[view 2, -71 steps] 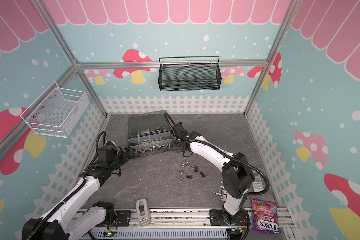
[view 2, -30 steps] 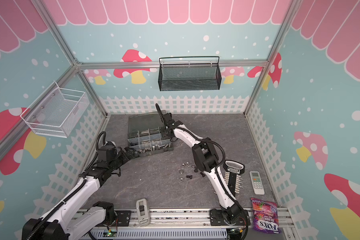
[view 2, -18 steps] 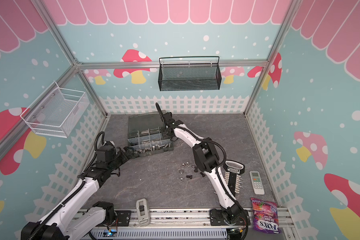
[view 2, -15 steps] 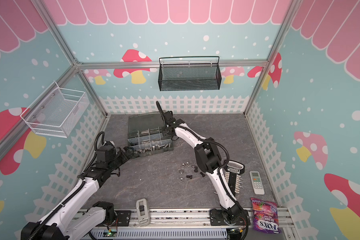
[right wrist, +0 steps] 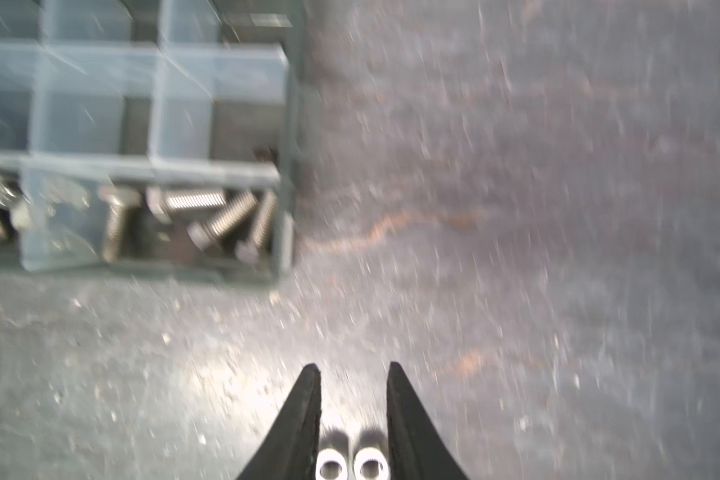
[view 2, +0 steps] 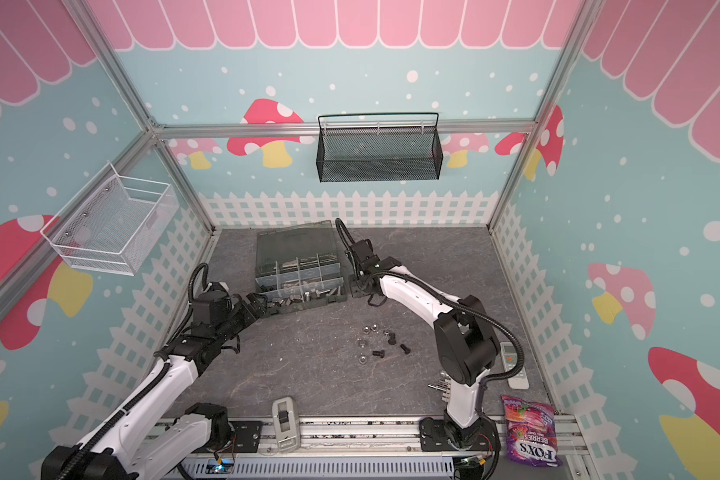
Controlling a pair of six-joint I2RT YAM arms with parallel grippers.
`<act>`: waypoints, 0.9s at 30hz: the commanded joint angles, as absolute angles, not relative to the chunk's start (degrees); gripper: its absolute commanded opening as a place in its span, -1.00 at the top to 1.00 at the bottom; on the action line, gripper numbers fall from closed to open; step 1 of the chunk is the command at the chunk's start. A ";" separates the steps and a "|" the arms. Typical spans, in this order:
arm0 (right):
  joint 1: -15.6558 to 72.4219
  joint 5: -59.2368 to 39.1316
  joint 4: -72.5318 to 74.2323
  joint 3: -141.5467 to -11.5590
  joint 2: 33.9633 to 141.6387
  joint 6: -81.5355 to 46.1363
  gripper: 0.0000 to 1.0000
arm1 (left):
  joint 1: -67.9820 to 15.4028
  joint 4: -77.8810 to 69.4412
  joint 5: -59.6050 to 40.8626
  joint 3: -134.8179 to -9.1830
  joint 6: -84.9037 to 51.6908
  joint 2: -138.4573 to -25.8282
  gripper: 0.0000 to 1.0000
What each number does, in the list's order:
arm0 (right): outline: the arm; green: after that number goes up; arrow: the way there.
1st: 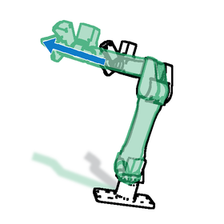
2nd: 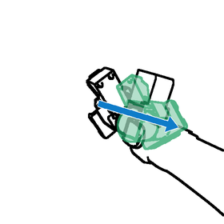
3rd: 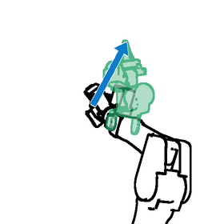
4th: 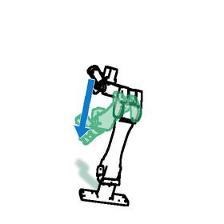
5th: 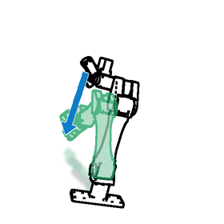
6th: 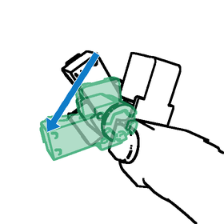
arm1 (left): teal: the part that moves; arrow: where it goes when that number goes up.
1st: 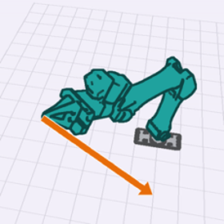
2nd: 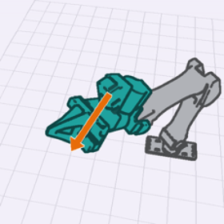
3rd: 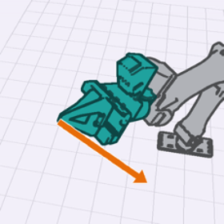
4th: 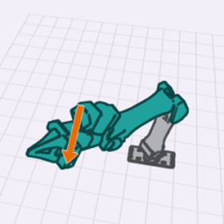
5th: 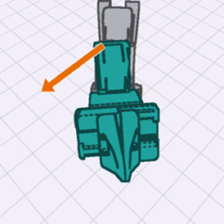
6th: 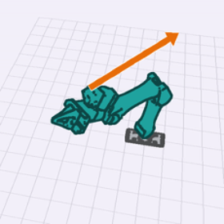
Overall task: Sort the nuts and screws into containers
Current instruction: 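Move the right gripper back over the pile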
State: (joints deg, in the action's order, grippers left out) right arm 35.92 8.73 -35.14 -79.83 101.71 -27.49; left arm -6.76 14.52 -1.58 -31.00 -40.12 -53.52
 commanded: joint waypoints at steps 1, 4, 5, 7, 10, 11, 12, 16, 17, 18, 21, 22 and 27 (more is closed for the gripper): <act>35.71 11.16 -38.31 -73.63 96.30 -32.21 0.40 | -6.26 14.26 -1.38 -30.50 -40.60 -53.75 -1.00; 35.54 10.85 -39.87 -67.68 92.25 -34.82 0.38 | -6.33 13.68 -1.83 -30.56 -40.81 -54.14 -1.00; 35.50 10.41 -40.18 -65.90 91.09 -35.55 0.37 | -6.26 13.56 -1.85 -30.41 -40.85 -54.26 -0.99; 35.36 9.21 -40.48 -63.20 89.39 -36.77 0.35 | -6.33 13.39 -1.96 -30.41 -40.87 -54.38 -0.99; 35.40 7.66 -40.65 -59.86 87.86 -38.31 0.33 | -6.30 13.30 -2.19 -30.39 -41.01 -54.36 -1.00; 35.34 7.14 -40.67 -59.00 87.61 -38.85 0.32 | -6.30 13.27 -2.21 -30.32 -41.00 -54.40 -0.99; 35.31 6.83 -40.69 -58.18 87.44 -39.13 0.31 | -6.29 13.28 -2.34 -30.38 -41.02 -54.31 -1.00; 35.33 6.16 -40.56 -55.54 87.39 -40.32 0.25 | -6.32 13.27 -2.37 -30.20 -41.16 -54.15 -1.00; 35.34 6.16 -40.61 -55.02 87.38 -40.46 0.25 | -6.32 13.28 -2.37 -30.16 -41.19 -54.20 -1.00; 35.32 6.17 -40.60 -54.65 87.54 -40.53 0.25 | -6.29 13.27 -2.37 -30.15 -41.19 -54.22 -0.99; 35.33 5.95 -40.61 -53.92 87.49 -40.78 0.23 | -6.31 13.18 -2.37 -30.24 -41.14 -54.44 -0.99; 35.29 5.81 -40.59 -53.68 87.41 -40.84 0.23 | -6.32 13.15 -2.34 -30.30 -41.11 -54.45 -1.00; 35.29 4.56 -39.36 -52.37 87.58 -40.98 0.22 | -6.28 13.01 -2.44 -30.23 -41.20 -54.75 -0.99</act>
